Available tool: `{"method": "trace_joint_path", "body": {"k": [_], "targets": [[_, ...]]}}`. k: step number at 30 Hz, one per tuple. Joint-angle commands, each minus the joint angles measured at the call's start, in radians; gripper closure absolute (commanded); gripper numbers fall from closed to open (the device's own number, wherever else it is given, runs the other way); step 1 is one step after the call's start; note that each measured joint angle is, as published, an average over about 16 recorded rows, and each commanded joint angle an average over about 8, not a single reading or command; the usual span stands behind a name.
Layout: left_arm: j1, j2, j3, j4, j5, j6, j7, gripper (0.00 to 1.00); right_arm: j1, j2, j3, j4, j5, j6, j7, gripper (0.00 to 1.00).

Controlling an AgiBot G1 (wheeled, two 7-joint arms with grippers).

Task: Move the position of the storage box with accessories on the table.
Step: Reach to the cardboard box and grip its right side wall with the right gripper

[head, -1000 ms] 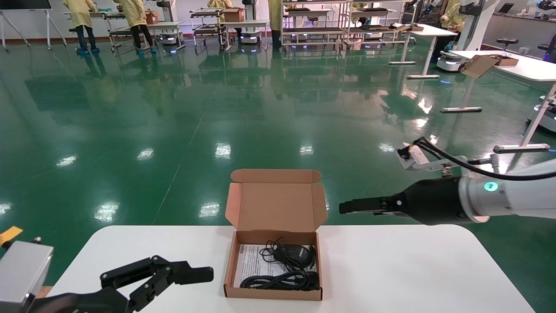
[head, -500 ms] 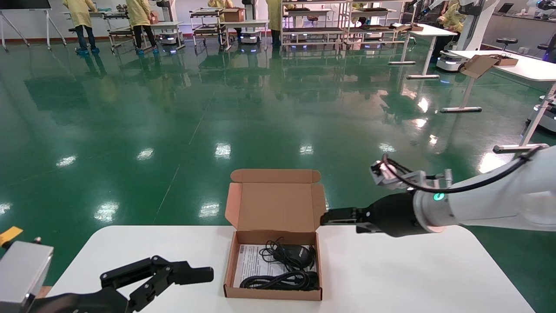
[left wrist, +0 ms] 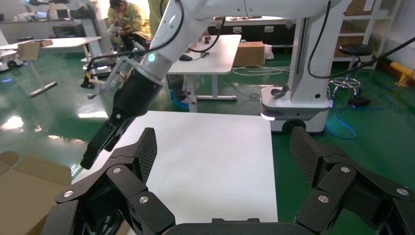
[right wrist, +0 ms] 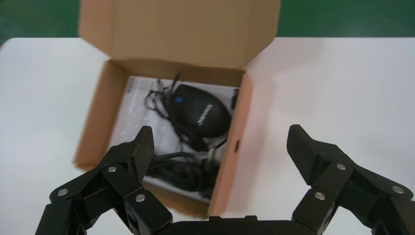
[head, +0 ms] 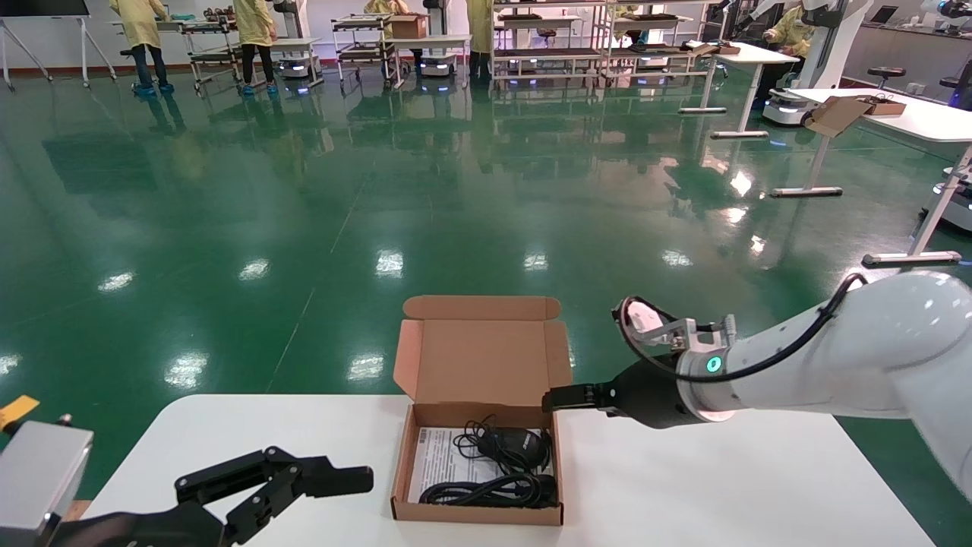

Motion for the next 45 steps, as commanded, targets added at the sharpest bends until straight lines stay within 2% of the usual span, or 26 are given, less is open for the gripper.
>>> {"method": "trace_joint_path", "body": {"k": [1,6,11,36,37,38,44,45], "targets": [[0.0,0.0,0.0,0.0,0.0,0.0,0.0,0.0,-0.017,-0.001,-0.009,0.024,-0.009,0.033,0.015,0.0],[0.0,0.0,0.0,0.0,0.0,0.0,0.0,0.0,-0.072,-0.001,-0.026,0.066,-0.015,0.121,0.038,0.0],[0.0,0.0,0.0,0.0,0.0,0.0,0.0,0.0,-0.112,-0.001,-0.047,0.095,-0.016,0.162,0.061,0.0],[0.0,0.0,0.0,0.0,0.0,0.0,0.0,0.0,-0.196,0.001,-0.138,0.136,0.006,0.19,0.132,0.0],[0.0,0.0,0.0,0.0,0.0,0.0,0.0,0.0,-0.198,0.001,-0.141,0.137,0.008,0.191,0.133,0.06],[0.0,0.0,0.0,0.0,0.0,0.0,0.0,0.0,-0.199,0.001,-0.143,0.138,0.009,0.192,0.134,0.16],[0.0,0.0,0.0,0.0,0.0,0.0,0.0,0.0,-0.205,0.001,-0.159,0.142,0.019,0.201,0.135,0.9],[0.0,0.0,0.0,0.0,0.0,0.0,0.0,0.0,-0.205,0.001,-0.161,0.143,0.02,0.202,0.135,0.98]]}}
